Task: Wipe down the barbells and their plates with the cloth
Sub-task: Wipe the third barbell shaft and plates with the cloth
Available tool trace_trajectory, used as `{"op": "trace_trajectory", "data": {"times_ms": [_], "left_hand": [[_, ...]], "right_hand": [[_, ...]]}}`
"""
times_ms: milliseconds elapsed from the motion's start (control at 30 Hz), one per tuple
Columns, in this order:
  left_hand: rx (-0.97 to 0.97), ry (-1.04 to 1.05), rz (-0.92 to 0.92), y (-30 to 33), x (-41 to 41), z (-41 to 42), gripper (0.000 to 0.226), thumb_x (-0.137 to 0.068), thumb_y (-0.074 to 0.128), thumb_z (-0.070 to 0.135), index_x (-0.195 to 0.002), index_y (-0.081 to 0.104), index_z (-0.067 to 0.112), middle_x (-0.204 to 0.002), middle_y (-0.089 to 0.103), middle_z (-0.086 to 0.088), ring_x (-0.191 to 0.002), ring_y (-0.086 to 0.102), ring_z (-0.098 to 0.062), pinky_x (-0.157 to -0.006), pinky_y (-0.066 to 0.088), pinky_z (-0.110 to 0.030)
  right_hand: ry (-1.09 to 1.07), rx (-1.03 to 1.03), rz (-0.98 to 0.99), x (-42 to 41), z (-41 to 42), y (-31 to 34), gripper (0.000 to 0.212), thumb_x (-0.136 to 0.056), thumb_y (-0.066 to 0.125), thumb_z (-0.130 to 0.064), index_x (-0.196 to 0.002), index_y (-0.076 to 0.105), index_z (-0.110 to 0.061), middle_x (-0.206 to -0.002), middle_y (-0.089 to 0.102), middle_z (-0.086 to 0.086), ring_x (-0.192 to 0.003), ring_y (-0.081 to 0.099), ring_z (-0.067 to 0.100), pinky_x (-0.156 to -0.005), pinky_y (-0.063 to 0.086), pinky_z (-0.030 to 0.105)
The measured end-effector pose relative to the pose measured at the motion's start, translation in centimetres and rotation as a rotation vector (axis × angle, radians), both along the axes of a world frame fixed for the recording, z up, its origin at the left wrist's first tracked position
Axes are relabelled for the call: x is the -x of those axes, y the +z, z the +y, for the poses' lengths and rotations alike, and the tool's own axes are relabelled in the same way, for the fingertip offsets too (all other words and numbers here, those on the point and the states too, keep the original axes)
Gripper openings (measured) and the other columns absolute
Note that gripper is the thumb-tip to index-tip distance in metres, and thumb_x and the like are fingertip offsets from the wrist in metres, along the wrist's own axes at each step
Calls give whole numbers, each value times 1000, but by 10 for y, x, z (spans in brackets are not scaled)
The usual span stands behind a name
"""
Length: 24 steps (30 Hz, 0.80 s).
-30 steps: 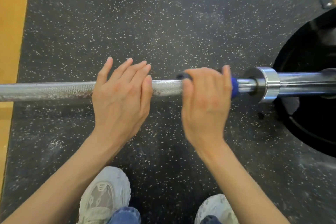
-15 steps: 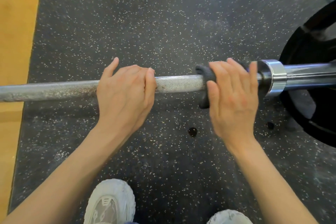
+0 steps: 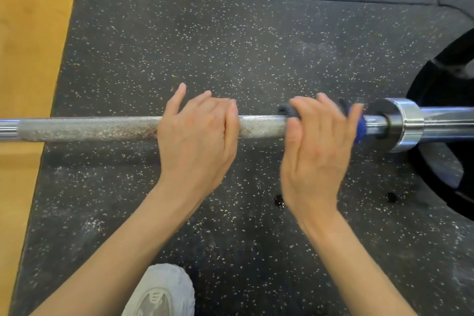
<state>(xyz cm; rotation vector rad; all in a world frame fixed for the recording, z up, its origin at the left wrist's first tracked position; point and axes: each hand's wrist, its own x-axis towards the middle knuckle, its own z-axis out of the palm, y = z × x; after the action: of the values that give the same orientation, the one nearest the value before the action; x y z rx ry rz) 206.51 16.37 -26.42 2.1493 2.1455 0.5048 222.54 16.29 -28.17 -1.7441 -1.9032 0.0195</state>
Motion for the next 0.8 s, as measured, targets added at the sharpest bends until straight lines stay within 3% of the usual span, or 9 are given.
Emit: {"op": "trace_trajectory", "data": {"times_ms": [133, 300, 467, 600, 667, 733, 800], "left_hand": [[12, -23, 8, 0, 0, -4, 52, -108, 23, 29, -119, 72, 16, -118, 73, 2, -126, 60, -21, -120, 22, -40], [12, -29, -25, 1, 0, -10, 49, -108, 27, 30, -126, 69, 13, -125, 71, -1, -130, 57, -23, -120, 27, -42], [55, -59, -12, 4, 2, -19, 51, -109, 24, 32, -132, 65, 11, -131, 68, -3, -134, 54, -24, -120, 28, -43], [54, -86, -17, 4, 3, -27, 50, -109, 25, 31, -134, 63, 10, -134, 65, -4, -136, 51, -26, -120, 26, -43], [49, -81, -27, 3, 3, -32, 49, -109, 26, 30, -134, 62, 10, -135, 64, -5, -137, 50, -26, -121, 26, -43], [49, -89, -30, 3, 2, -38, 48, -109, 27, 30, -136, 61, 9, -138, 63, -5, -139, 48, -26, -122, 24, -43], [52, -101, -28, 3, 2, -44, 47, -109, 28, 30, -138, 60, 9, -140, 61, -5, -141, 45, -26, -123, 22, -44]], "right_hand": [[236, -5, -140, -22, 4, 3, 43, -110, 28, -26, -128, 62, -6, -123, 65, 8, -123, 54, 30, -125, 15, 42], [-55, 37, -74, -35, 3, 11, 43, -109, 26, -25, -118, 64, -7, -114, 65, 8, -118, 53, 31, -122, 17, 52], [178, 95, -138, -15, -15, 15, 40, -108, 29, -24, -128, 60, -8, -124, 62, 7, -125, 51, 29, -125, 12, 43], [-13, 125, -177, -51, -15, 19, 46, -109, 24, -27, -130, 59, -6, -127, 62, 11, -131, 49, 33, -125, 12, 51], [-71, 136, -92, -31, -21, 18, 48, -109, 23, -29, -130, 60, -6, -130, 62, 9, -135, 46, 31, -126, 8, 46], [-6, 138, -80, -17, -32, 15, 47, -109, 24, -29, -130, 60, -7, -131, 62, 7, -135, 46, 30, -126, 7, 42], [100, 142, -197, -28, -37, 18, 48, -110, 23, -30, -132, 59, -7, -132, 62, 6, -135, 48, 30, -127, 8, 43]]}}
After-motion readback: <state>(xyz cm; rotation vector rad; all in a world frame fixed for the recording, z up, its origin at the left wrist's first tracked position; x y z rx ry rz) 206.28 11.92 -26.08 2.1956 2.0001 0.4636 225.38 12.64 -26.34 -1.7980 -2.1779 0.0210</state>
